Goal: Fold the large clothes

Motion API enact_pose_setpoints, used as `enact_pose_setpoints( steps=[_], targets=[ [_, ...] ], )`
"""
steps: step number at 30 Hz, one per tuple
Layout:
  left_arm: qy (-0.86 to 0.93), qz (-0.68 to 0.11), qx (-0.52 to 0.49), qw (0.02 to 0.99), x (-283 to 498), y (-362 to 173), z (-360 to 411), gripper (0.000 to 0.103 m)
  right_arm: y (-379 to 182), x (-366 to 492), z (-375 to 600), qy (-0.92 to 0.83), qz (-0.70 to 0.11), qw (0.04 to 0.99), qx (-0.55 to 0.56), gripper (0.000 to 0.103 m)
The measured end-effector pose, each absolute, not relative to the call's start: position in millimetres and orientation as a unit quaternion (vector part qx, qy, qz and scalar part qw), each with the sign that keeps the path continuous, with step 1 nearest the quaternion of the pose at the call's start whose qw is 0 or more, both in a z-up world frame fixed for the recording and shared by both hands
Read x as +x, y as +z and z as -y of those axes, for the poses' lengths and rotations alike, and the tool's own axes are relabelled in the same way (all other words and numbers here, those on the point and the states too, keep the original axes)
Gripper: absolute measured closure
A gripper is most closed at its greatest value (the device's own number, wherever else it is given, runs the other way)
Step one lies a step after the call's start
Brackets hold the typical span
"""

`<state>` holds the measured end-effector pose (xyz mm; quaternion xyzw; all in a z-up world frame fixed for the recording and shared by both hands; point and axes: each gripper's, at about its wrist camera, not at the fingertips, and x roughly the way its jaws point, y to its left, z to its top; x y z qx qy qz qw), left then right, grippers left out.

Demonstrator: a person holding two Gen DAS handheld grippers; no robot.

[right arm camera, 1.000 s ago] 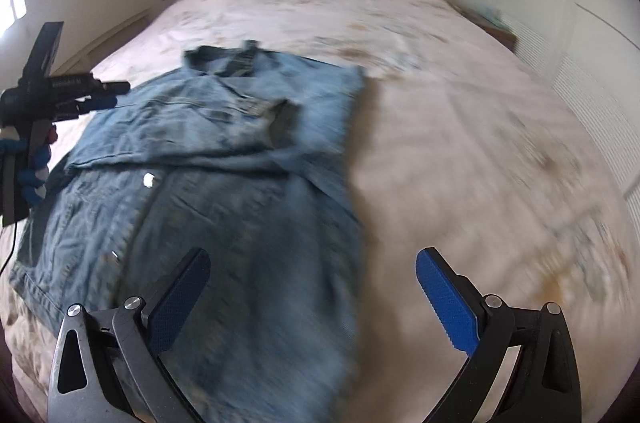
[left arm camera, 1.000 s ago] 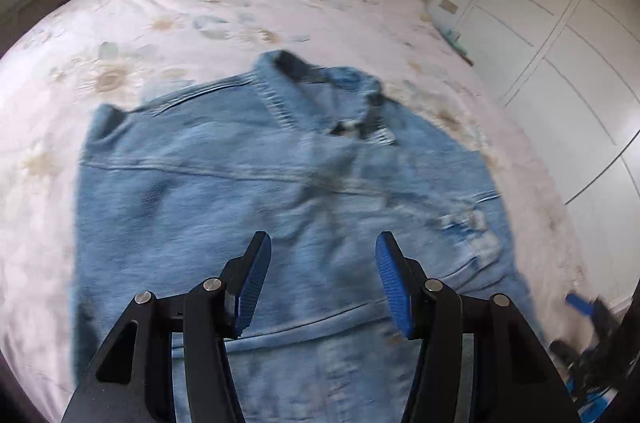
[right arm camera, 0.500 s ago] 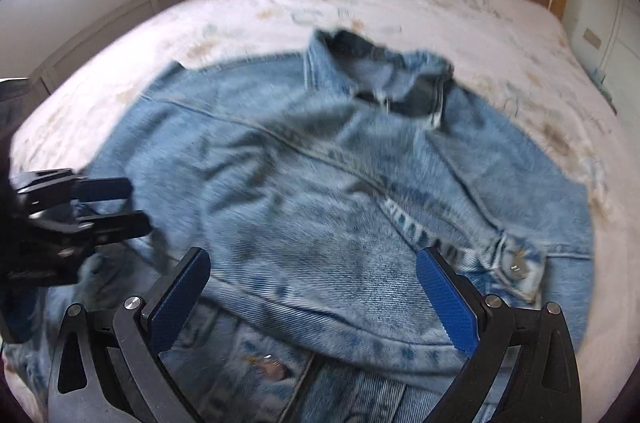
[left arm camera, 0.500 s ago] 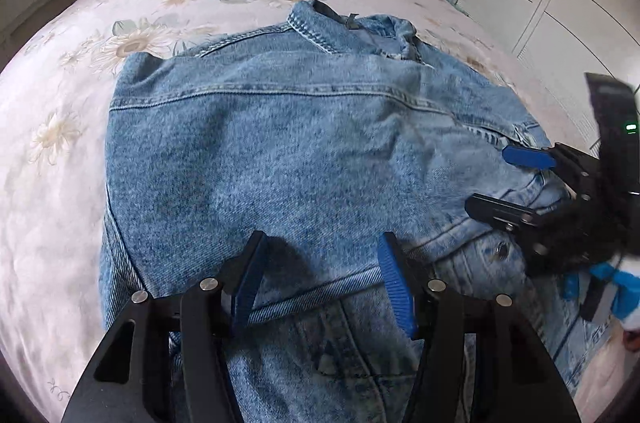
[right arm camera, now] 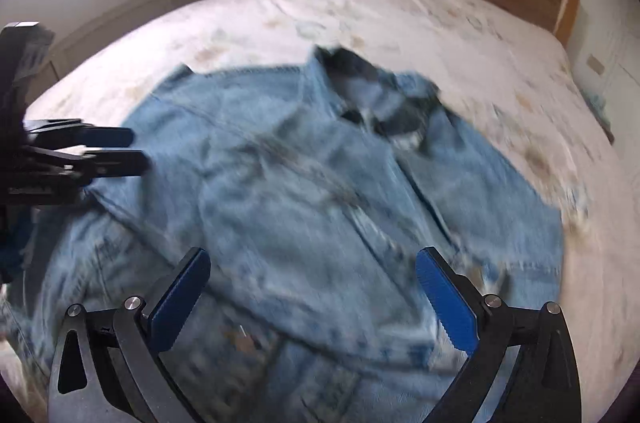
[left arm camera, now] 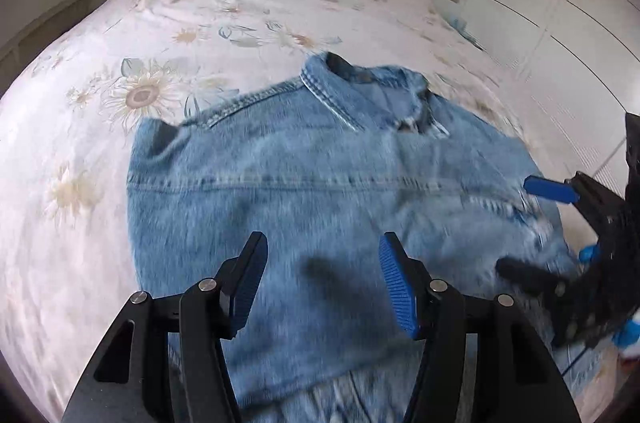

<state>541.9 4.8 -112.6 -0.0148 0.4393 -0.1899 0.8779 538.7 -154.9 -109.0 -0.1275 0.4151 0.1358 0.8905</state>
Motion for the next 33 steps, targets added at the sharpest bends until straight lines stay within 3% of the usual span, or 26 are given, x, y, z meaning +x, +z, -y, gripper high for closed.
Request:
enact_pose_setpoints(
  steps=[11,19,25,33],
  targets=[
    [-0.15,-0.451,-0.009,0.88,592,-153,-9,0.047,-165,629,164,0.119,-0.464,0.868,-0.129,0.001],
    [-0.132,-0.413,-0.026,0.901,548,-129,-9,0.046,-145,587,190,0.12,-0.451,0.874,-0.135,0.002],
    [-0.113,-0.436,-0.004,0.893,519,-151,0,0.041,-157,559,175,0.129,-0.465,0.863,-0.148,0.002],
    [-0.095,-0.456,-0.013,0.885,507,-138,-9,0.039,-146,531,208,0.084,-0.478,0.865,-0.124,0.002]
  ],
)
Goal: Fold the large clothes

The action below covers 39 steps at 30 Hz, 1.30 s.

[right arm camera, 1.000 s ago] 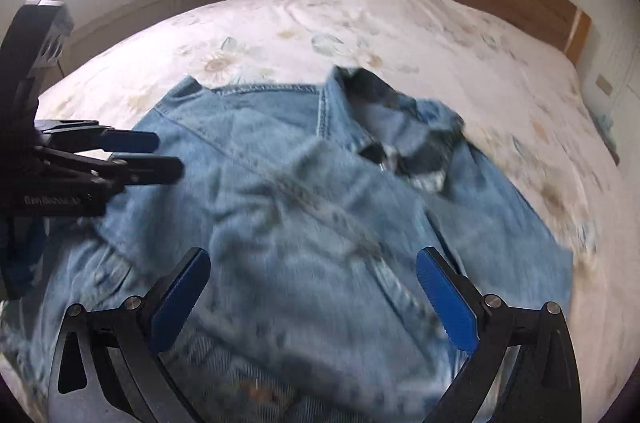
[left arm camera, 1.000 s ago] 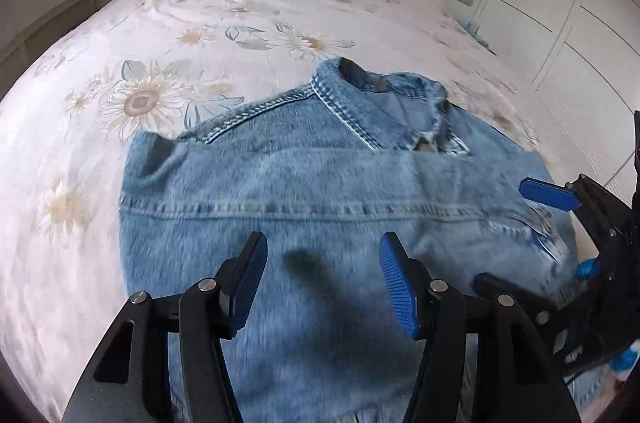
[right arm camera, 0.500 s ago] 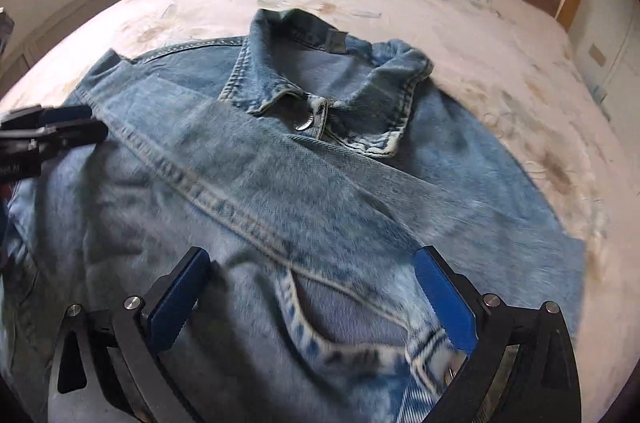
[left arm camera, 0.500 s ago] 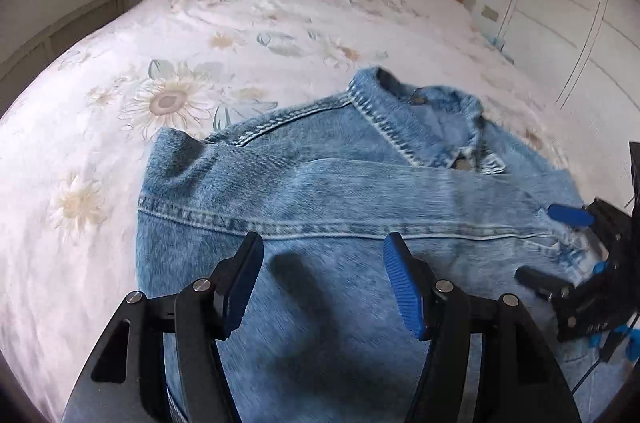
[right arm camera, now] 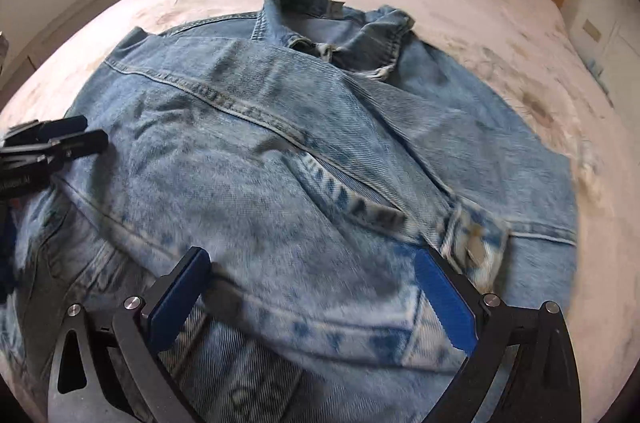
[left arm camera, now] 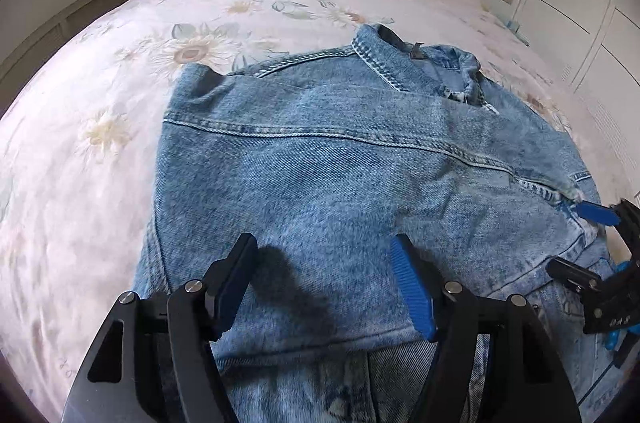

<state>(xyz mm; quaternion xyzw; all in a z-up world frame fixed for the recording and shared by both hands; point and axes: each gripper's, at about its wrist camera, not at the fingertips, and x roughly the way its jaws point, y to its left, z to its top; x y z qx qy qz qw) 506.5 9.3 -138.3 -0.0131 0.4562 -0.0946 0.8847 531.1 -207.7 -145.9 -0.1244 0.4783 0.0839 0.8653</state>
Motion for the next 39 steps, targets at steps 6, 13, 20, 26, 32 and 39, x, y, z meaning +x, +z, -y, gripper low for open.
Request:
enact_pose_setpoints(
  steps=[6,13,20,26,32,39],
  targets=[
    [-0.089,-0.453,-0.025,0.887,474,-115,-13,0.039,-108,478,233,0.068,-0.453,0.883,-0.101,0.001],
    [-0.055,-0.434,-0.002,0.899,419,-84,-31,0.039,-74,399,294,0.021,-0.436,0.896,-0.086,0.001],
    [-0.034,-0.426,-0.013,0.904,366,-64,-55,0.039,-65,323,331,-0.011,-0.432,0.9,-0.057,0.001],
    [-0.026,-0.428,-0.025,0.903,325,-59,-72,0.039,-56,275,338,-0.023,-0.42,0.907,-0.026,0.001],
    [-0.011,-0.422,-0.044,0.905,288,-53,-94,0.039,-42,233,337,-0.031,-0.395,0.918,-0.025,0.001],
    [0.013,-0.42,-0.067,0.905,255,-65,-121,0.039,-36,195,347,-0.043,-0.376,0.925,-0.01,0.001]
  ],
)
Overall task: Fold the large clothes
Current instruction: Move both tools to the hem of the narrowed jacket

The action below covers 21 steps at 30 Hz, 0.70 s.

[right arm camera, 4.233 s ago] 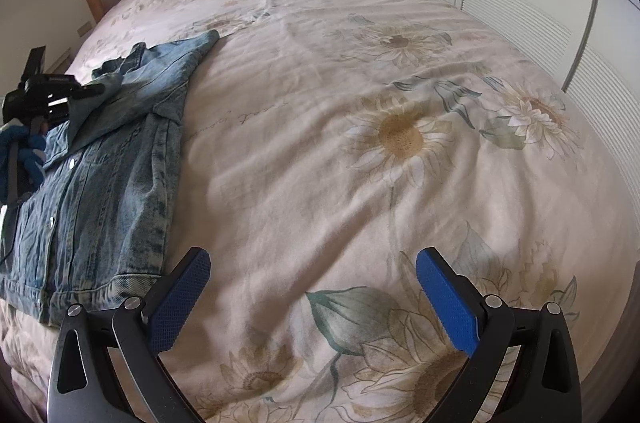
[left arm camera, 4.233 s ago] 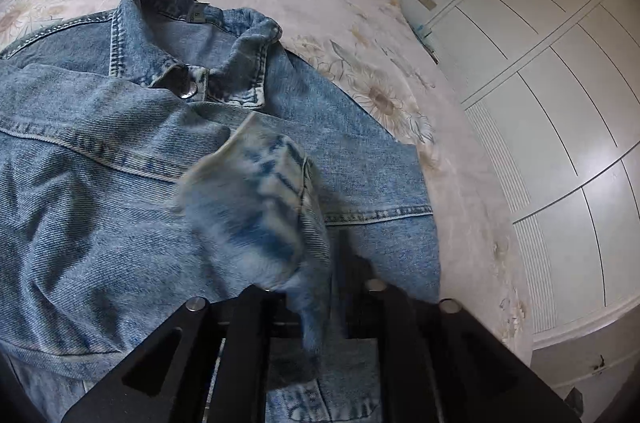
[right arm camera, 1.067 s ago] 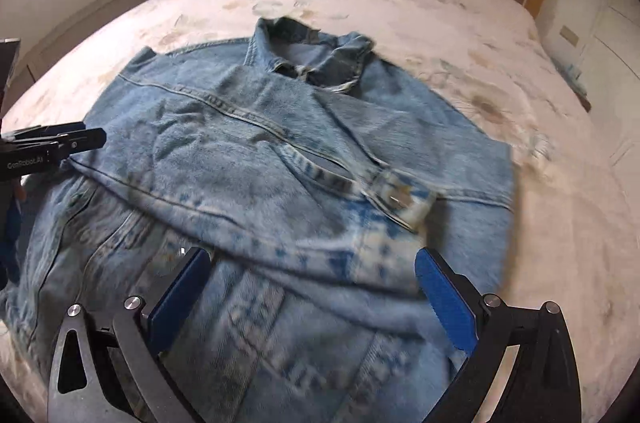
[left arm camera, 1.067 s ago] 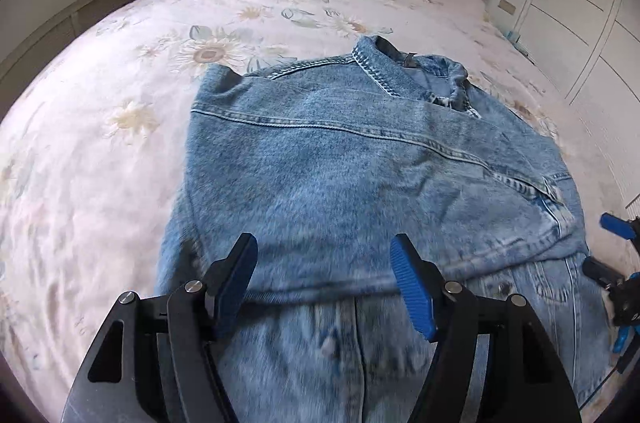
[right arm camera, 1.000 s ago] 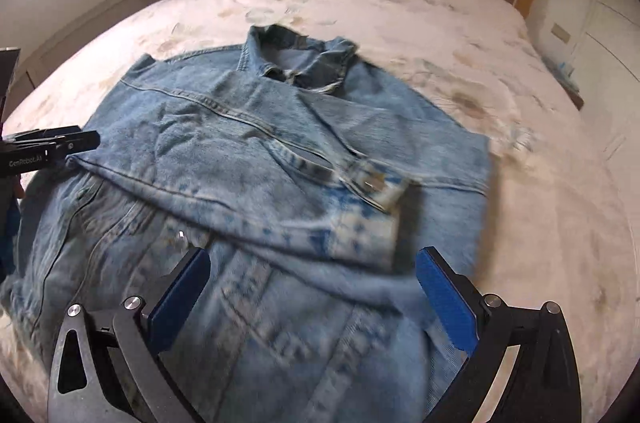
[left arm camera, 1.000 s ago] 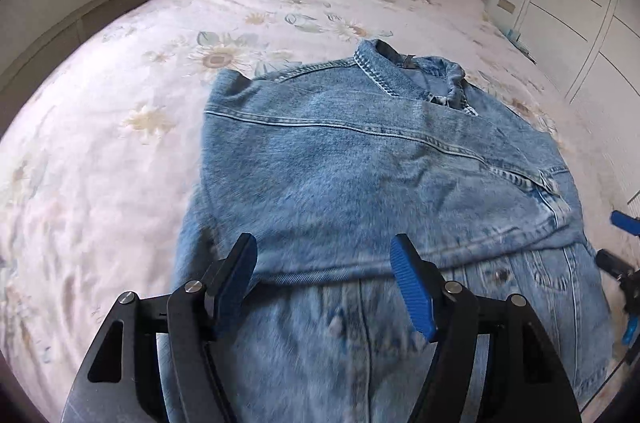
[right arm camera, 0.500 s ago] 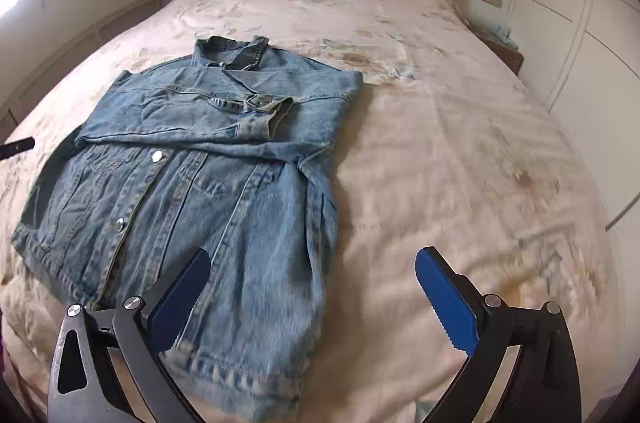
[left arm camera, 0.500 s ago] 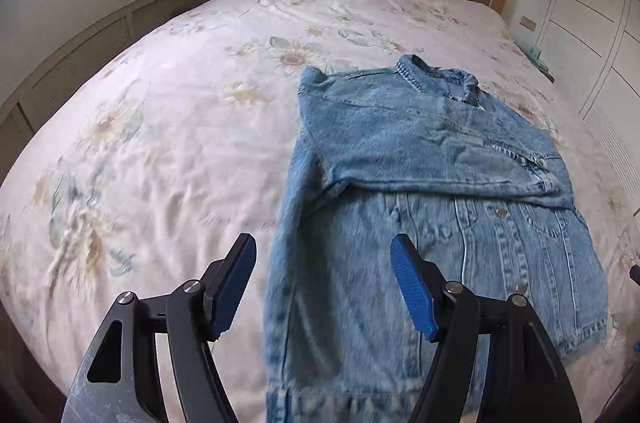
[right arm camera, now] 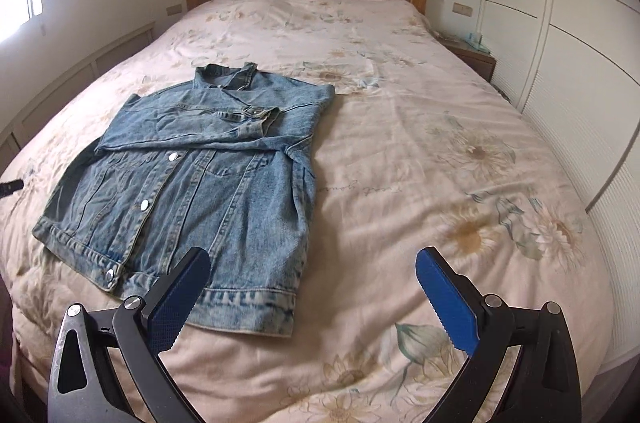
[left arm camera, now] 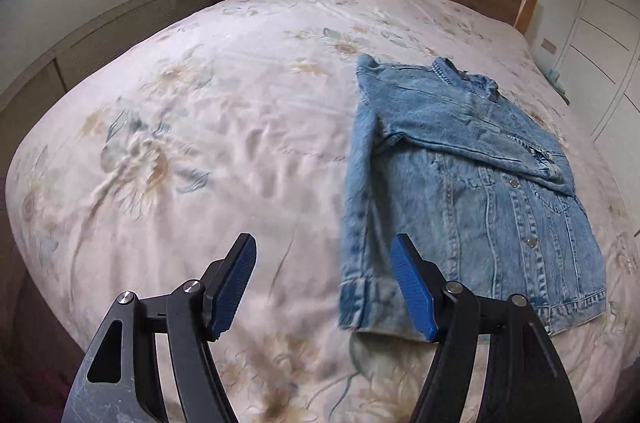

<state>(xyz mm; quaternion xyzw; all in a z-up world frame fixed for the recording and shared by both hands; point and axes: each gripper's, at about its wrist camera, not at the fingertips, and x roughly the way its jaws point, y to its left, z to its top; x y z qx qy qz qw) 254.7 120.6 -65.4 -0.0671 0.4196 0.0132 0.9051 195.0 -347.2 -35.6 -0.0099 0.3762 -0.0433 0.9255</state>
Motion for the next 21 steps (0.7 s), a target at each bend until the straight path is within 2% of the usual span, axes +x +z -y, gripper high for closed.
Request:
enact_pose_setpoints(
  steps=[12,21],
  targets=[
    [0.021,-0.457,-0.109,0.882,231,-102,-153,0.039,-70,187,359,-0.023,-0.426,0.904,0.041,0.001],
    [-0.035,-0.474,-0.102,0.874,264,-118,-122,0.039,-110,221,353,0.011,-0.469,0.879,0.08,0.001]
  ],
)
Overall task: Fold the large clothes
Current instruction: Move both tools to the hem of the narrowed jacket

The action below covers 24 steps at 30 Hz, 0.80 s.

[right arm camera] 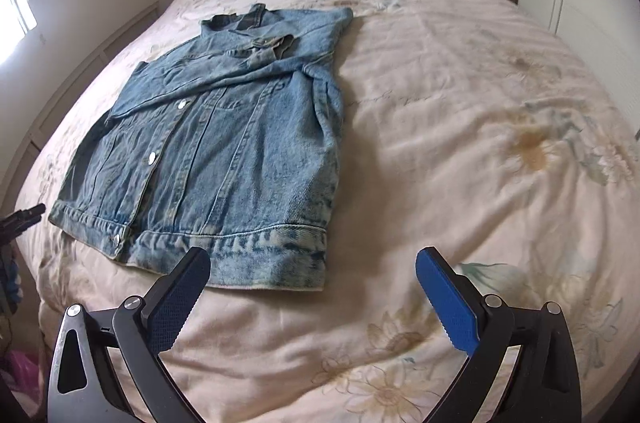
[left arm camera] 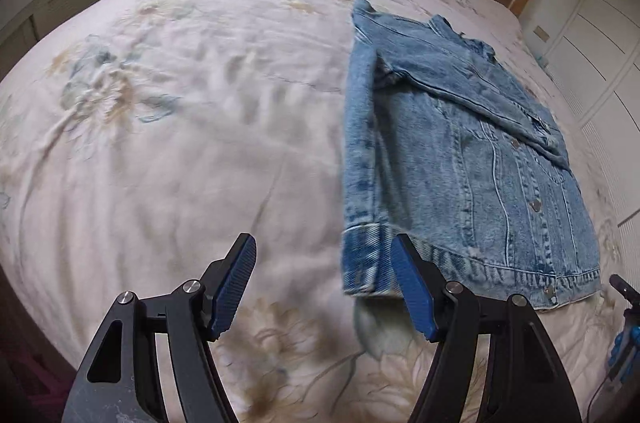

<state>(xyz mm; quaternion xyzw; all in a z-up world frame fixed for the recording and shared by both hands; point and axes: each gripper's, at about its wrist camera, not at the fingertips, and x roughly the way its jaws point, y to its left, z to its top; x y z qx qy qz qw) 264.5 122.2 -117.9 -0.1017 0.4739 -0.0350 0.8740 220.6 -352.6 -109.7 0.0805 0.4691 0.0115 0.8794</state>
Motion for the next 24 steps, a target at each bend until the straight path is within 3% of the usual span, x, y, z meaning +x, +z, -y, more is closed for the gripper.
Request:
enact_pose_setpoints(
  steps=[14,24],
  targets=[
    [-0.076,-0.517,-0.088,0.848,296,-159,-96,0.039,-158,258,346,0.032,-0.519,0.85,0.086,0.001],
    [-0.155,-0.52,-0.142,0.828,288,-158,-91,0.041,-166,269,347,0.067,-0.529,0.838,0.118,0.0]
  ],
)
